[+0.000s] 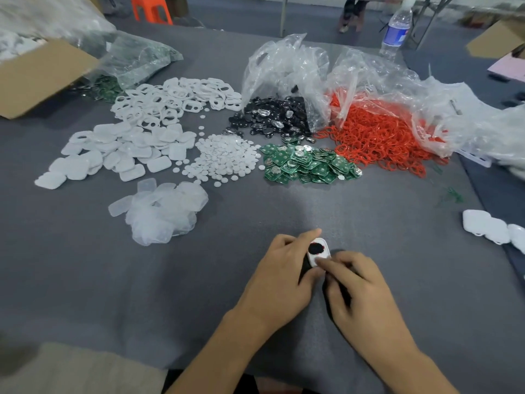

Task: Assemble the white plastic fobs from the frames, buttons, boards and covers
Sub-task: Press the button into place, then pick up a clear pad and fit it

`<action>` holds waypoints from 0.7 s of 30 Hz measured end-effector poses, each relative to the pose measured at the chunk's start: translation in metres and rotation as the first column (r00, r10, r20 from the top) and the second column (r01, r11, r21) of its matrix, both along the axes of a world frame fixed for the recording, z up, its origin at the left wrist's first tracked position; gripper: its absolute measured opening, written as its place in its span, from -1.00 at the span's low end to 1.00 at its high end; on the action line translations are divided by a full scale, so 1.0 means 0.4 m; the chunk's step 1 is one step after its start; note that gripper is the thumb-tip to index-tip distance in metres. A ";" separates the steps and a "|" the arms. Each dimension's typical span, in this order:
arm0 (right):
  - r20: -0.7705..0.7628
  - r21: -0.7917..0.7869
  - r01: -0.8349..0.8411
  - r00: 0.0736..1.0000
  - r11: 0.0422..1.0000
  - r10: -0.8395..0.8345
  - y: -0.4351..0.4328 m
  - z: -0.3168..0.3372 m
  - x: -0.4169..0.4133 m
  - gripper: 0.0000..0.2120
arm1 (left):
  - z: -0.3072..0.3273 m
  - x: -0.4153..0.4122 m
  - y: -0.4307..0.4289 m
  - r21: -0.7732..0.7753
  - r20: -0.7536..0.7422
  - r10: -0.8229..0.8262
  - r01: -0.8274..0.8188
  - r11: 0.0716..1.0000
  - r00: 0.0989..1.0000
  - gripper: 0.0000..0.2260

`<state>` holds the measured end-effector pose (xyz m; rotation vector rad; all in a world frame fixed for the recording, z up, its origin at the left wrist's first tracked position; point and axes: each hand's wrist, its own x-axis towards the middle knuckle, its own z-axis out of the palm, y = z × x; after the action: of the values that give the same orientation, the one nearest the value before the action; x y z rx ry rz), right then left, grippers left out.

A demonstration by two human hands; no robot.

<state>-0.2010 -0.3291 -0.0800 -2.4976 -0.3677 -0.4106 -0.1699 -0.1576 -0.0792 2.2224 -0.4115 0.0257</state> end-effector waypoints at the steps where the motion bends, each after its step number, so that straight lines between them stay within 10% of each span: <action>1: 0.008 -0.004 0.003 1.000 1.000 -0.003 0.002 -0.001 0.001 -0.69 | -0.001 0.000 0.001 -0.004 -0.001 -0.004 0.004 1.000 1.000 -0.42; 21: 0.112 0.190 0.029 0.992 0.981 -0.051 0.061 0.048 -0.005 -0.84 | 0.023 -0.007 0.048 -0.178 -0.027 0.171 -0.173 0.969 0.985 -0.55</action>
<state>-0.2030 -0.3045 -0.0610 -2.3056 -0.3100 -0.5819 -0.1727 -0.1386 -0.0700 2.0722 -0.2006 0.1377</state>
